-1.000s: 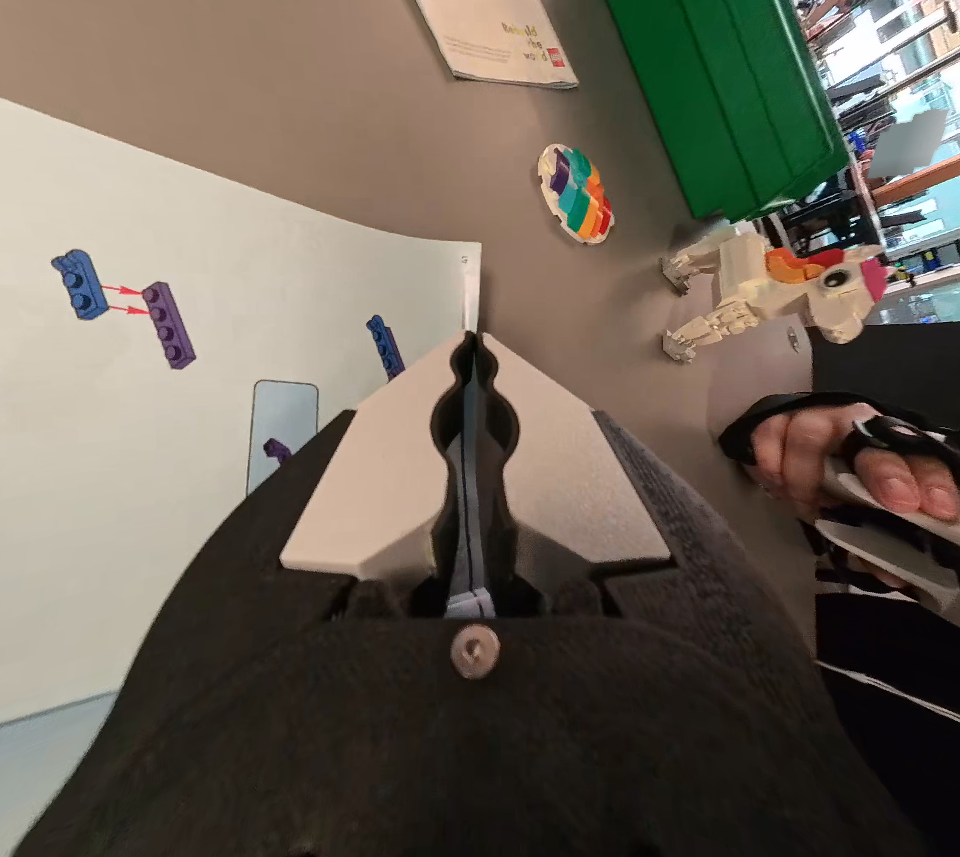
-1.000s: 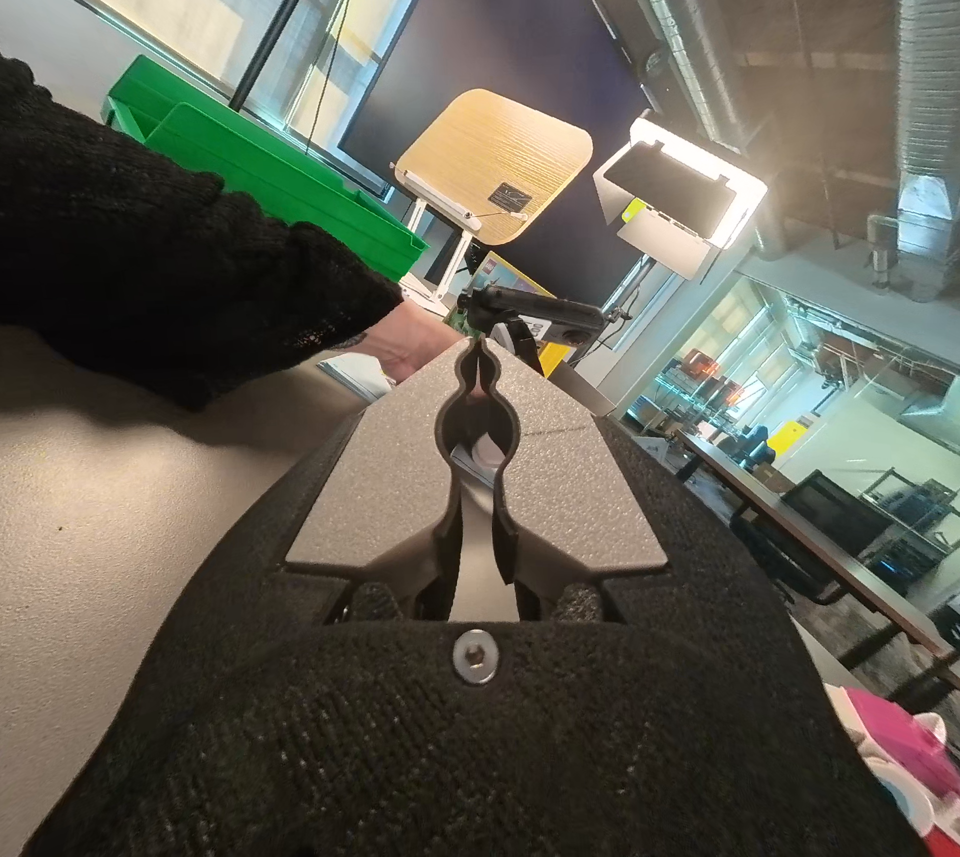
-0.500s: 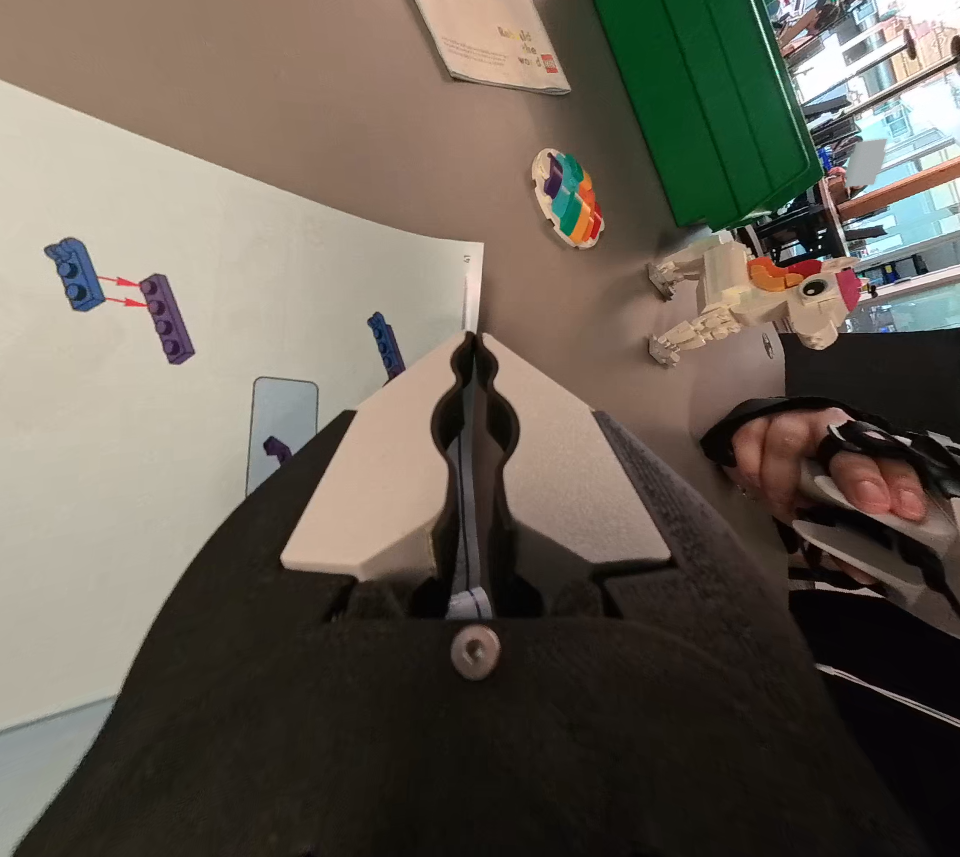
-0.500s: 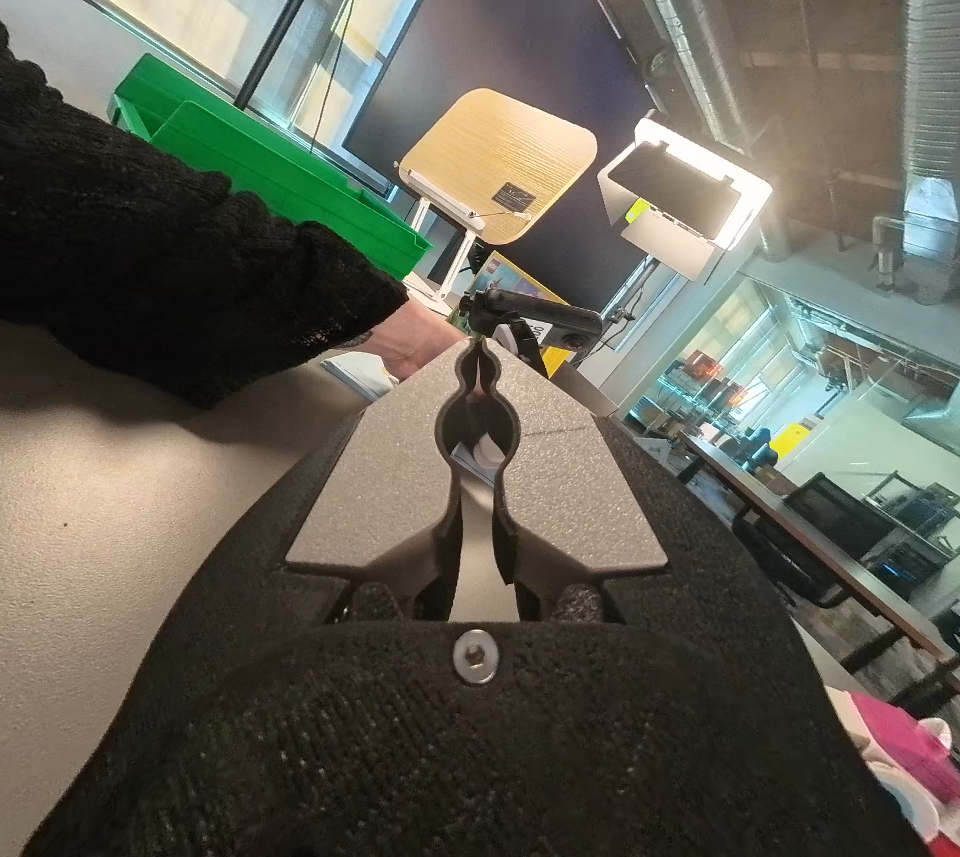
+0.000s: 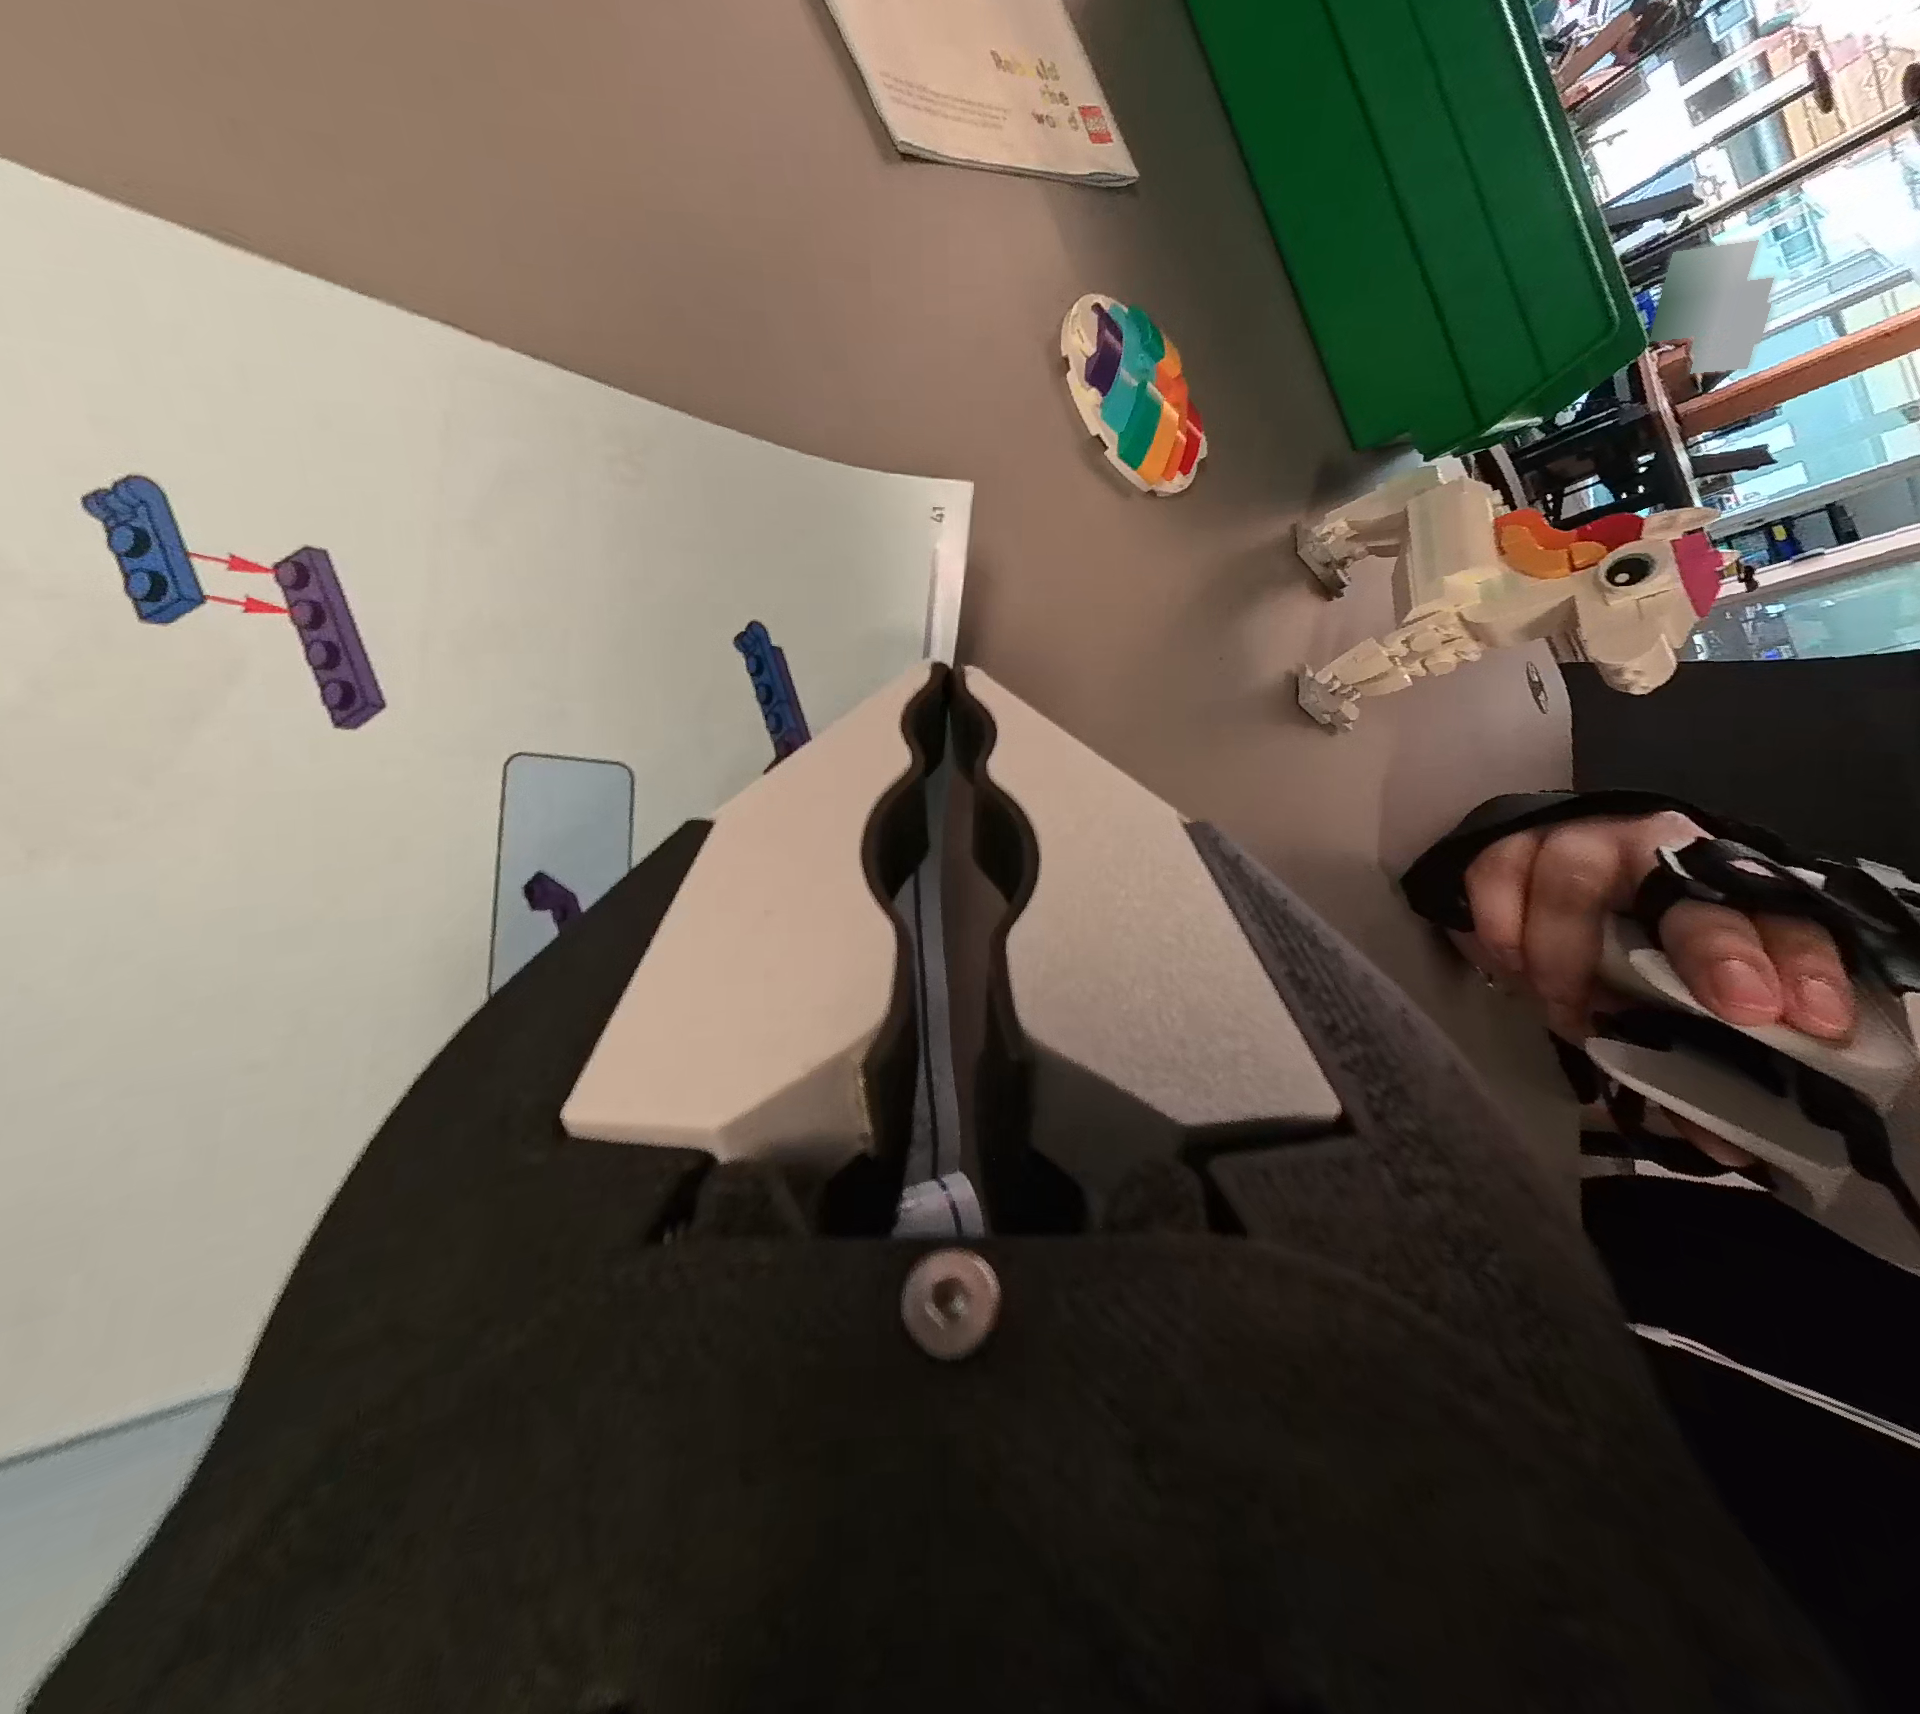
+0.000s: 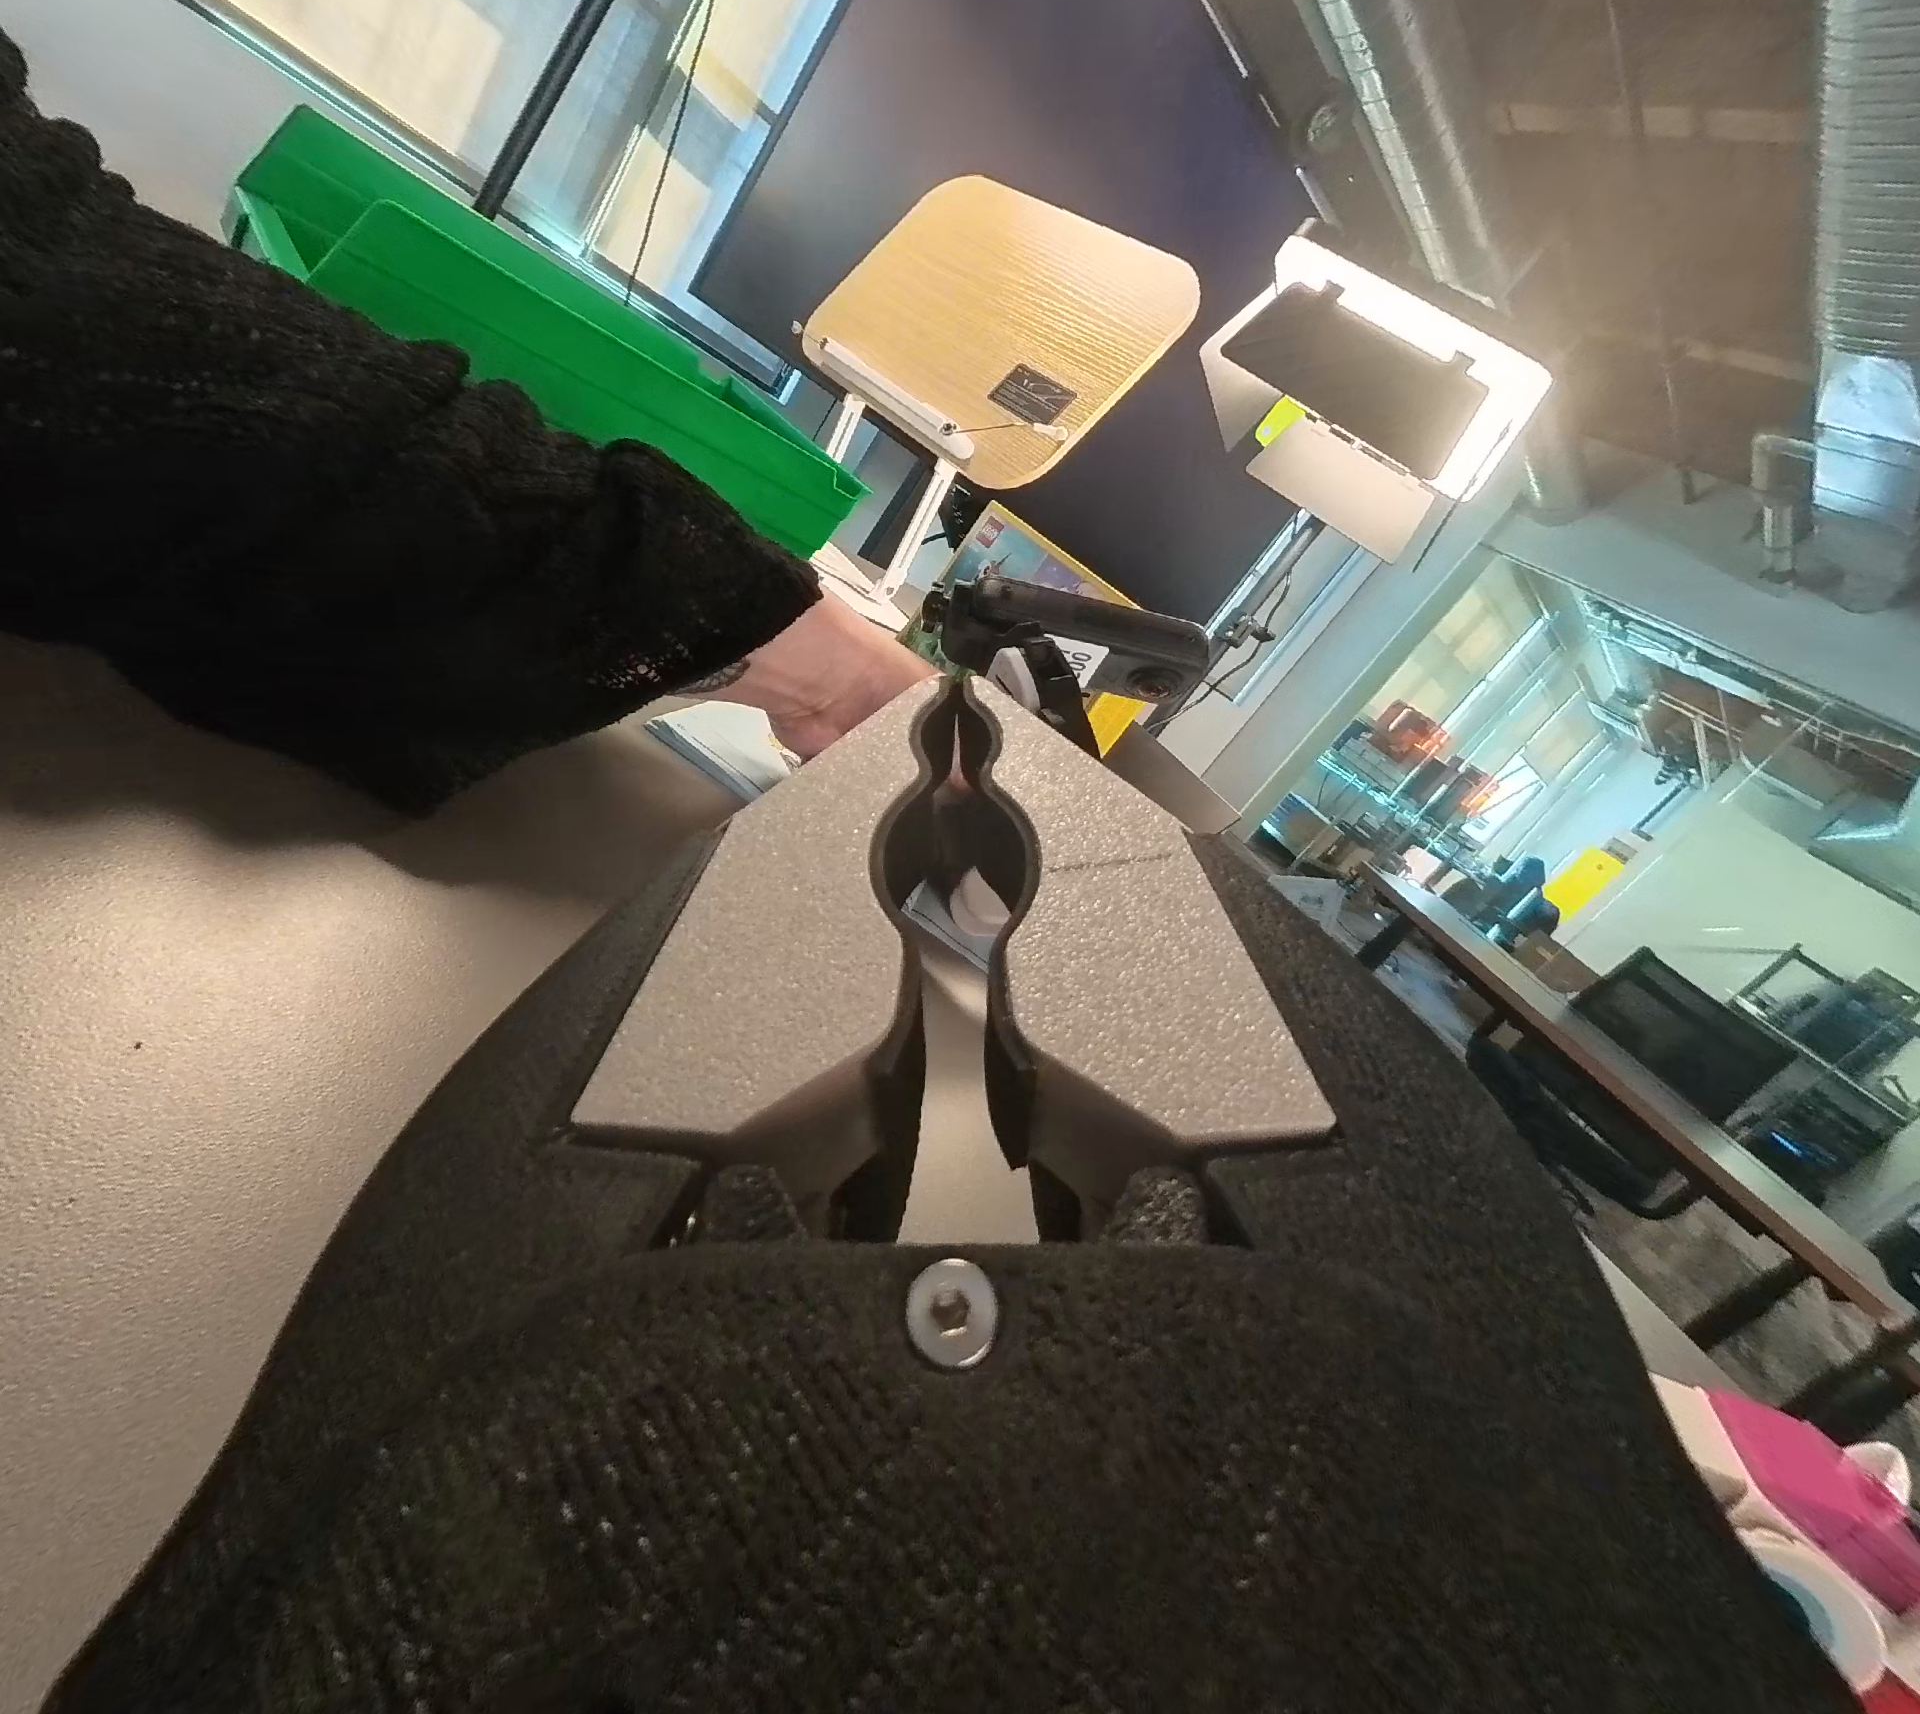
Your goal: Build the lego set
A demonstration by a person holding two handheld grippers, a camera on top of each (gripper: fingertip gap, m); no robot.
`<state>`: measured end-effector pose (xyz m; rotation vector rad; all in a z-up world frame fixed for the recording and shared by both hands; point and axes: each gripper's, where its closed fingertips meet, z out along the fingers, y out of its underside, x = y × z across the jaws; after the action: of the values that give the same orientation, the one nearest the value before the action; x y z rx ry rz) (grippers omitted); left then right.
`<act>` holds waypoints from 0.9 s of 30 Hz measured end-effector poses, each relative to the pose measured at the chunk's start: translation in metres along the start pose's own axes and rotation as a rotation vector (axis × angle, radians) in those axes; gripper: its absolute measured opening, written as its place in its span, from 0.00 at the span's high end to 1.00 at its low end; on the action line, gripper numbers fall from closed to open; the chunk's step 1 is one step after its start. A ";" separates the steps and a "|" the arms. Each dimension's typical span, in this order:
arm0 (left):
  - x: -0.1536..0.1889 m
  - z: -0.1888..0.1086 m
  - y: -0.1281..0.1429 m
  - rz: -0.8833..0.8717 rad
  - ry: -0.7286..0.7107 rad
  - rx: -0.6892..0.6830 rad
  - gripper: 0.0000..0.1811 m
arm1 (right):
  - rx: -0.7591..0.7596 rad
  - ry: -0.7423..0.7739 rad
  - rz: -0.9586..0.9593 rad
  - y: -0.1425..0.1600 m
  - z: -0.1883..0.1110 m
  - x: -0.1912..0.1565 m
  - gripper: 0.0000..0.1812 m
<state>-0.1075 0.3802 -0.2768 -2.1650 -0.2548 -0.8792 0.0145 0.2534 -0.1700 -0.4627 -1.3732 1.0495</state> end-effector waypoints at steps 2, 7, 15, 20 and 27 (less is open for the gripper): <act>0.000 0.000 0.000 0.001 -0.001 0.000 1.00 | 0.000 -0.001 0.000 0.000 0.000 0.000 1.00; 0.000 0.000 0.000 -0.002 0.001 0.000 1.00 | -0.001 -0.002 -0.001 0.000 0.000 0.000 1.00; 0.002 0.000 0.002 -0.015 0.022 -0.013 1.00 | -0.001 -0.003 -0.003 0.000 0.000 -0.001 1.00; 0.008 0.001 0.004 0.075 0.015 -0.011 0.99 | 0.002 -0.001 -0.003 0.000 0.000 0.000 1.00; -0.002 -0.012 -0.018 0.632 -0.453 0.056 0.73 | 0.003 0.000 -0.001 0.000 0.000 0.000 1.00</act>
<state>-0.1225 0.3840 -0.2620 -2.1690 0.1837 -0.0256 0.0142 0.2531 -0.1698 -0.4599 -1.3719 1.0502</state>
